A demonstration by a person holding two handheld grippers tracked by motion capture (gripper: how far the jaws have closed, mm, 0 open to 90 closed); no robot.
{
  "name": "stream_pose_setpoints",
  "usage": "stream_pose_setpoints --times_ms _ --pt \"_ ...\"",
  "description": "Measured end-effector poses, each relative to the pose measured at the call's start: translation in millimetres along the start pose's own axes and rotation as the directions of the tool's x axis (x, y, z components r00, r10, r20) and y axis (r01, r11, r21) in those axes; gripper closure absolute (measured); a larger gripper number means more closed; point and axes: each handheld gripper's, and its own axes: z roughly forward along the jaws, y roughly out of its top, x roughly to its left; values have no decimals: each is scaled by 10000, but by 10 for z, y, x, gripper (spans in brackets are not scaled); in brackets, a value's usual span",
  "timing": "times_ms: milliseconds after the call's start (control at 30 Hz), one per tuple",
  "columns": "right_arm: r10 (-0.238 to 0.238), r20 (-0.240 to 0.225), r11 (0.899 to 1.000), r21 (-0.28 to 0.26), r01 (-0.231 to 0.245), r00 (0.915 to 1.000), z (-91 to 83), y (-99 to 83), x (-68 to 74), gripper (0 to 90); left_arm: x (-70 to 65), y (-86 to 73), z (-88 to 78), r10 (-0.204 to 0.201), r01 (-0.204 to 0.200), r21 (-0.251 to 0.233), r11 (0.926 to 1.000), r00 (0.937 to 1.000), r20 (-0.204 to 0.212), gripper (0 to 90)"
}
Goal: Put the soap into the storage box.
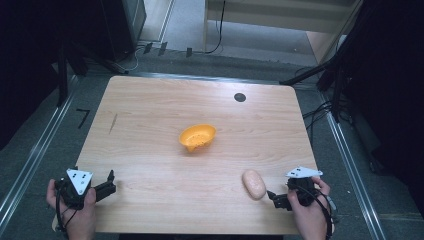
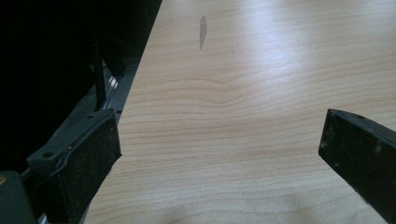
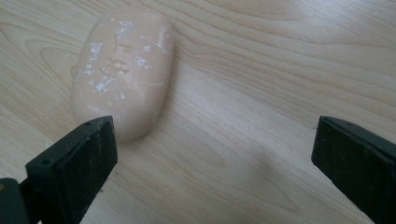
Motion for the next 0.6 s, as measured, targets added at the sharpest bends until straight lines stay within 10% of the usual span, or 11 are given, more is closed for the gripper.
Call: stream_pose_setpoints --times_ms 600 --pt "229 -405 9997 132 -224 9989 129 175 205 67 -10 7 11 75 -74 106 9999 10000 -32 0"
